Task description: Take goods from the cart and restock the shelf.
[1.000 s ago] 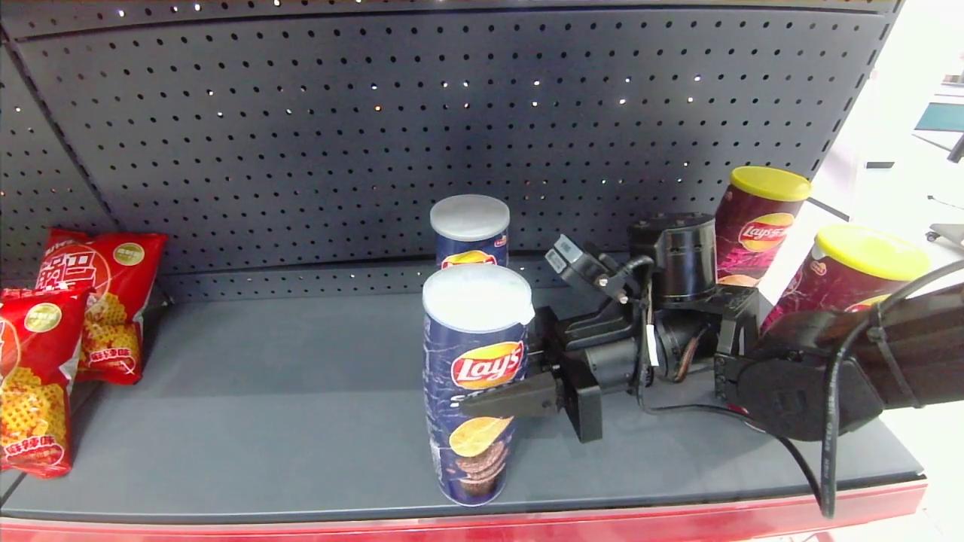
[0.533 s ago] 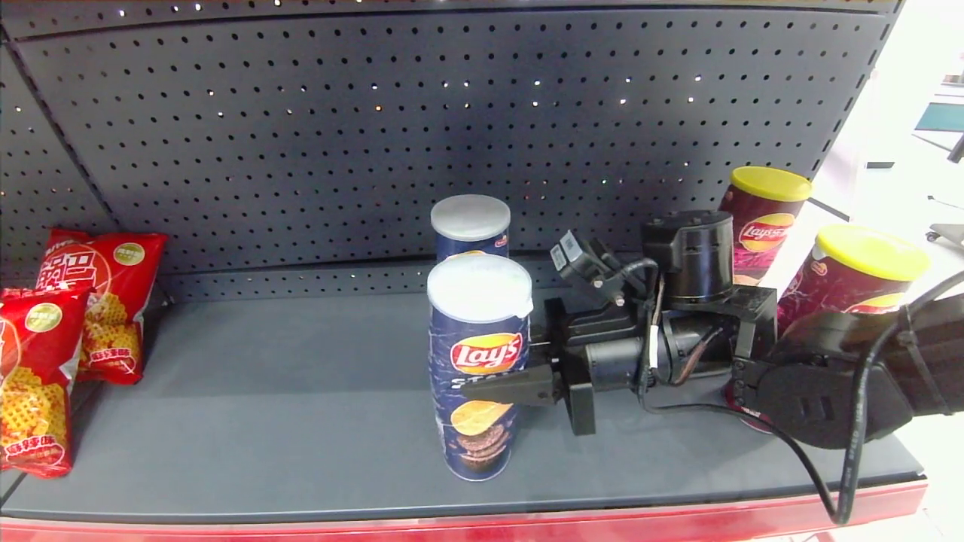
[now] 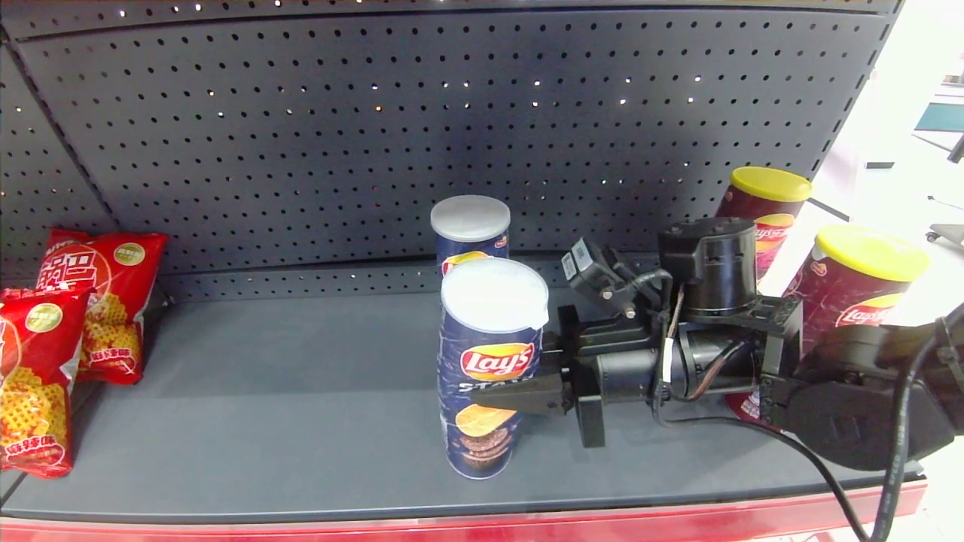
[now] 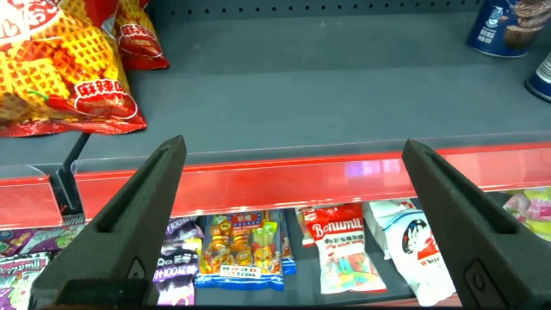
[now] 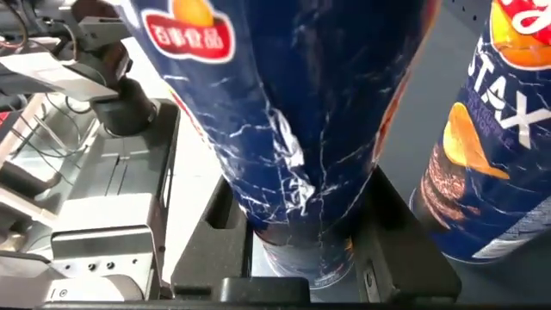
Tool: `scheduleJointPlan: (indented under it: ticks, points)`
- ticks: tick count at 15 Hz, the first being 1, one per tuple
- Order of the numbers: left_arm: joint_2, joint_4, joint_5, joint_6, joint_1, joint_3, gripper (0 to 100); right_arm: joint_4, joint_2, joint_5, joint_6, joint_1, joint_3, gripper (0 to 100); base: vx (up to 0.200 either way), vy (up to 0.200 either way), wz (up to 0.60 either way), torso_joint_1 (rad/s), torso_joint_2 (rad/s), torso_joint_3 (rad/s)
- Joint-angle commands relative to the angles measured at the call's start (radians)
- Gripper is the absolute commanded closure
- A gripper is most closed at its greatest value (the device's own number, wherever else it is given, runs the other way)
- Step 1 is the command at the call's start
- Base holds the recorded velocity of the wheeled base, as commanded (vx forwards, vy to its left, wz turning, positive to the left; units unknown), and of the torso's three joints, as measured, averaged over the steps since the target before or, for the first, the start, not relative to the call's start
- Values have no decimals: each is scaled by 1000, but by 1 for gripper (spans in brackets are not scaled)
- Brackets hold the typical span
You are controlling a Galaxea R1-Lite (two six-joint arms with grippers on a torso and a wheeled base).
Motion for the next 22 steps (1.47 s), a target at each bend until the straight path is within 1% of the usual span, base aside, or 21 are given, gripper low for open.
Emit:
scheduleJointPlan:
  ticks: [1, 5, 6, 14, 17, 18, 22]
  points:
    - [1, 0, 0, 0, 0, 0, 0, 2, -1, 0, 1, 13, 8, 100, 0, 0, 0, 0, 0, 0]
    - [1, 0, -1, 0, 0, 0, 0, 4, 7, -1, 1, 36, 9, 100, 0, 0, 0, 0, 0, 0]
    - [1, 0, 0, 0, 0, 0, 0, 4, 11, -8, 1, 42, 8, 0, 0, 0, 0, 0, 0, 0]
    - [1, 0, 0, 0, 0, 0, 0, 4, 13, -32, 8, 35, 3, 0, 0, 0, 0, 0, 0, 0]
    - [1, 0, -1, 0, 0, 0, 0, 4, -7, -32, 11, 13, 11, 0, 0, 0, 0, 0, 0, 0]
    - [1, 0, -1, 0, 0, 0, 0, 4, -44, -32, 11, -15, 11, 0, 0, 0, 0, 0, 0, 0]
    - [1, 0, 0, 0, 0, 0, 0, 4, -138, -32, 14, -71, 52, 0, 0, 0, 0, 0, 0, 0]
